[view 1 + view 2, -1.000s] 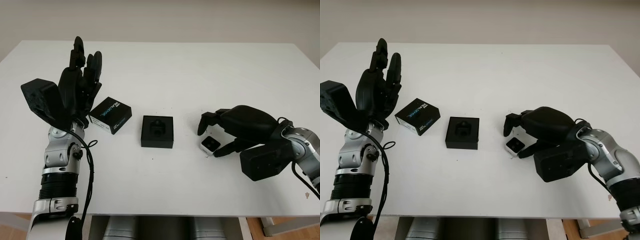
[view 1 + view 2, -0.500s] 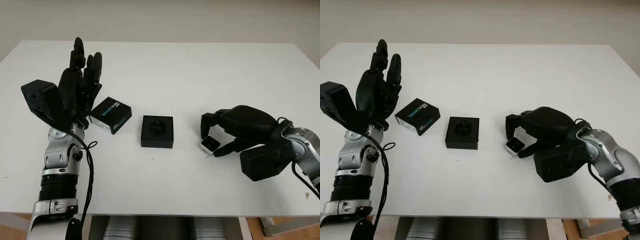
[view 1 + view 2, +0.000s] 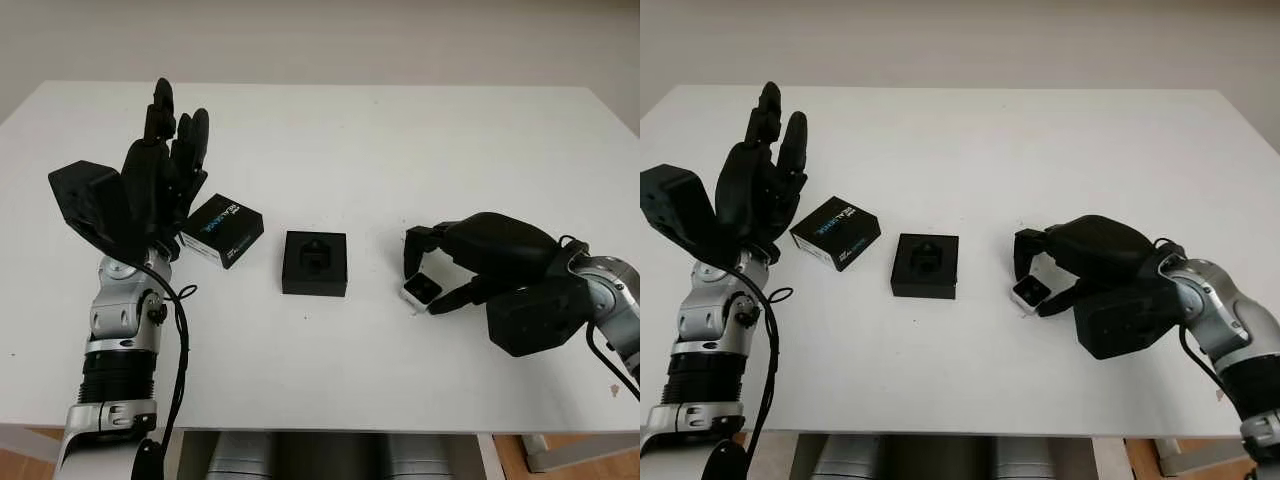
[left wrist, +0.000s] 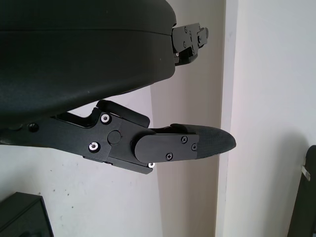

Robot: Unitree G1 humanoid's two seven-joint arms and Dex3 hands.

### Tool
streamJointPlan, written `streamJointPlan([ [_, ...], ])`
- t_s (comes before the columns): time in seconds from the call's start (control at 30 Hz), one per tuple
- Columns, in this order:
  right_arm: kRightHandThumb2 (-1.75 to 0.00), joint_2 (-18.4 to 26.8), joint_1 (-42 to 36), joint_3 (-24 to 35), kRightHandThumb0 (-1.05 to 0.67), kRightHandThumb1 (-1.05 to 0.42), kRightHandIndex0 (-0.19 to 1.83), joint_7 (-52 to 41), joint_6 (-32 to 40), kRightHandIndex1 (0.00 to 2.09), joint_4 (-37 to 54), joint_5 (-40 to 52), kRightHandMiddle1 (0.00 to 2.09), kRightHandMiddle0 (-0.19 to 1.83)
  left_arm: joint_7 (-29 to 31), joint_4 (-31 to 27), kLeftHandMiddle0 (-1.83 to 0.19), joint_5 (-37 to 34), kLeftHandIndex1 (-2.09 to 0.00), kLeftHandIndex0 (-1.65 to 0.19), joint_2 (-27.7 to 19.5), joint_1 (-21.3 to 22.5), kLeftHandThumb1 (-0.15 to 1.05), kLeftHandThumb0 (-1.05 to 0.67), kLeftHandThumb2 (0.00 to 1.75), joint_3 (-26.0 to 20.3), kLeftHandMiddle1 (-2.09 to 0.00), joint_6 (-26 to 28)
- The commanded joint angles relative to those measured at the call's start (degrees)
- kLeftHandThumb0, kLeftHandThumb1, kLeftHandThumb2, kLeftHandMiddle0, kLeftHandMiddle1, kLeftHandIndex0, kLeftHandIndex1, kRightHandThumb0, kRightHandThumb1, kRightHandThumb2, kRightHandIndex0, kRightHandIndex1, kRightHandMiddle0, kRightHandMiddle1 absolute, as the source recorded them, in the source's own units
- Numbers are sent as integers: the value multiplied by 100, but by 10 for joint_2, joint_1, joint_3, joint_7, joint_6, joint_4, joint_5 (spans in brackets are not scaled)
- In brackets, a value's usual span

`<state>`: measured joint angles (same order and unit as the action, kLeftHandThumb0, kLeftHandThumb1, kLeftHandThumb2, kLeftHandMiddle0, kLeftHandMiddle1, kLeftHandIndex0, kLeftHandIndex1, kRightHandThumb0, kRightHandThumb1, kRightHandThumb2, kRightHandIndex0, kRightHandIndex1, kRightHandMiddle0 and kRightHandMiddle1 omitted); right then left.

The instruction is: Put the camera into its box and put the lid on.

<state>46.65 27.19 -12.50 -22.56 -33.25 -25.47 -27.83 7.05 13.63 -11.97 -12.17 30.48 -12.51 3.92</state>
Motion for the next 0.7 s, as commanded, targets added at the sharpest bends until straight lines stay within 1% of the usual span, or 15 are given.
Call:
streamJointPlan([
  [0.0,-5,-11,7,5,-42,-92,38,-10,3,22,-10,20,143,43,0,-10,10,3,-6,14,-3,-1,105,-62,42,2,-6,2],
  [0.13,-6,-27,8,18,-42,-95,35,-51,41,20,-14,79,154,36,-1,-11,12,9,-5,16,-6,-2,105,-61,45,5,-5,9],
  [0.33,-5,-39,7,34,-41,-93,34,-93,106,21,-6,129,161,36,5,-12,13,13,-5,16,-11,-4,105,-60,43,4,-5,9],
  [0.5,-5,-44,8,40,-41,-93,33,-99,107,22,-14,145,168,37,11,-9,14,9,-5,16,-14,-4,105,-59,42,1,-5,10],
  [0.67,-5,-45,7,39,-40,-93,32,-90,106,22,-16,138,168,36,18,-7,15,11,-5,17,-19,-5,105,-61,43,2,-5,11],
])
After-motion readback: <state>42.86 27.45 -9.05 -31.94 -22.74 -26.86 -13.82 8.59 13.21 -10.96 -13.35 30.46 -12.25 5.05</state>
